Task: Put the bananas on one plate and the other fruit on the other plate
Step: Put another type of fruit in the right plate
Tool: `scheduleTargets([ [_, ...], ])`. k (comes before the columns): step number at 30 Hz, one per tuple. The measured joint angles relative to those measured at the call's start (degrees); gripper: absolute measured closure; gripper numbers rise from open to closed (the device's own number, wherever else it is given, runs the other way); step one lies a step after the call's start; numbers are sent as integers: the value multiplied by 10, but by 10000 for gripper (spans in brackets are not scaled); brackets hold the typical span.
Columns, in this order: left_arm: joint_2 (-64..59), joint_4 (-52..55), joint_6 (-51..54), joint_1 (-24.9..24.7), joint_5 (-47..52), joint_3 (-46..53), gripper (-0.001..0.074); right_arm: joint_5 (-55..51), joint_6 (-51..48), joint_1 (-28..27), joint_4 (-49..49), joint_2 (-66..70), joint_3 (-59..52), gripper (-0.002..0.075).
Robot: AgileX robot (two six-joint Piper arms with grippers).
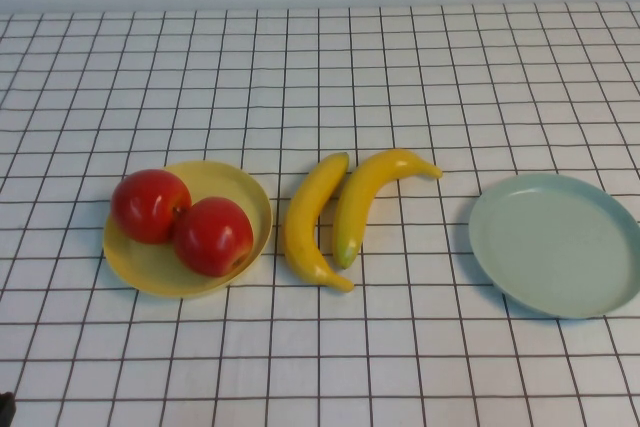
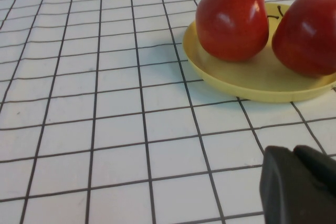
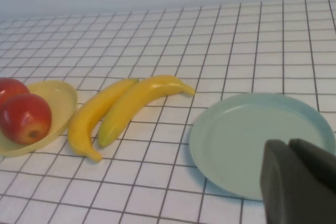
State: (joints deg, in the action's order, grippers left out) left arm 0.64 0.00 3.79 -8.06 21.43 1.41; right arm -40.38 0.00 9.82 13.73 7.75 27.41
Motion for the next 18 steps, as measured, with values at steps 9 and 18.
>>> scheduleTargets([
  [9, 0, 0, 0, 0, 0, 0, 738, 19, -22, 0, 62, 179, 1, 743],
  [18, 0, 0, 0, 0, 0, 0, 738, -107, -140, 0, 167, 473, 309, 743],
])
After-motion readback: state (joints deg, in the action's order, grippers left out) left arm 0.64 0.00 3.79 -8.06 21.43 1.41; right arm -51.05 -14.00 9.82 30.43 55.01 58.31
